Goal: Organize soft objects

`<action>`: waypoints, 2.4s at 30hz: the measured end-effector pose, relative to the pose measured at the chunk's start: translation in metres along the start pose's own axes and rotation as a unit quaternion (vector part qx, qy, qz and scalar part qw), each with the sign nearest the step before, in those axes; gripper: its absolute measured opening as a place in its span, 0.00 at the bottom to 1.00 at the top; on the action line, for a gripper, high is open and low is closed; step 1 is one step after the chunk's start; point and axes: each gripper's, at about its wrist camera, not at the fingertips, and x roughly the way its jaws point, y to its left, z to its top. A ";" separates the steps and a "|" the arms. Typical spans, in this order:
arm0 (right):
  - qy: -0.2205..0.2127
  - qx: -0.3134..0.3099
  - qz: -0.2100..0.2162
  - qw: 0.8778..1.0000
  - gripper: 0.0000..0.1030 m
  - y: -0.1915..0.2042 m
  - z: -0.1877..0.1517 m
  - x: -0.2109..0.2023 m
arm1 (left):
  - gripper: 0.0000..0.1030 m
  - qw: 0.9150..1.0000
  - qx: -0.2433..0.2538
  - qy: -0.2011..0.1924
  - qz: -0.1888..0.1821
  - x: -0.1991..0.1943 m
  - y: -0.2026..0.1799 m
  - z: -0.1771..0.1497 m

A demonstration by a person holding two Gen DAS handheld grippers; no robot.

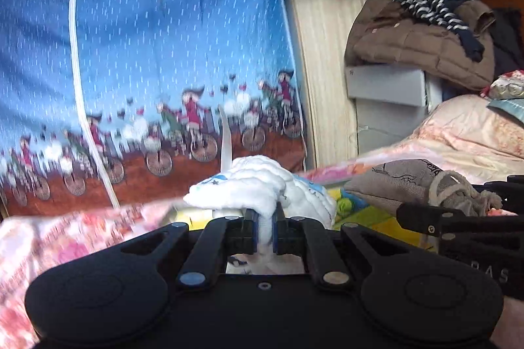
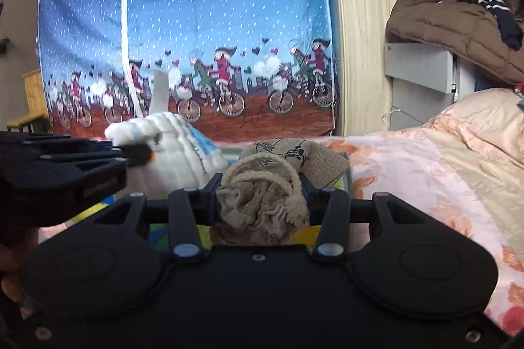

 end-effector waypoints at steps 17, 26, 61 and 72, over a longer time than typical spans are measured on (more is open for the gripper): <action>0.083 0.016 -0.012 0.996 0.69 0.001 -0.037 0.038 | 0.32 0.990 -0.025 0.136 -0.010 0.035 0.009 -0.029; 0.055 0.023 -0.018 0.998 0.92 0.010 -0.006 0.000 | 0.65 0.995 -0.047 0.089 0.001 -0.019 0.033 -0.013; -0.104 0.019 -0.075 0.992 1.00 0.078 -0.014 -0.260 | 0.99 0.988 -0.127 -0.035 0.081 -0.341 0.108 -0.053; -0.053 0.015 -0.079 0.995 1.00 0.090 -0.017 -0.269 | 0.99 0.990 -0.127 -0.017 0.064 -0.383 0.104 -0.086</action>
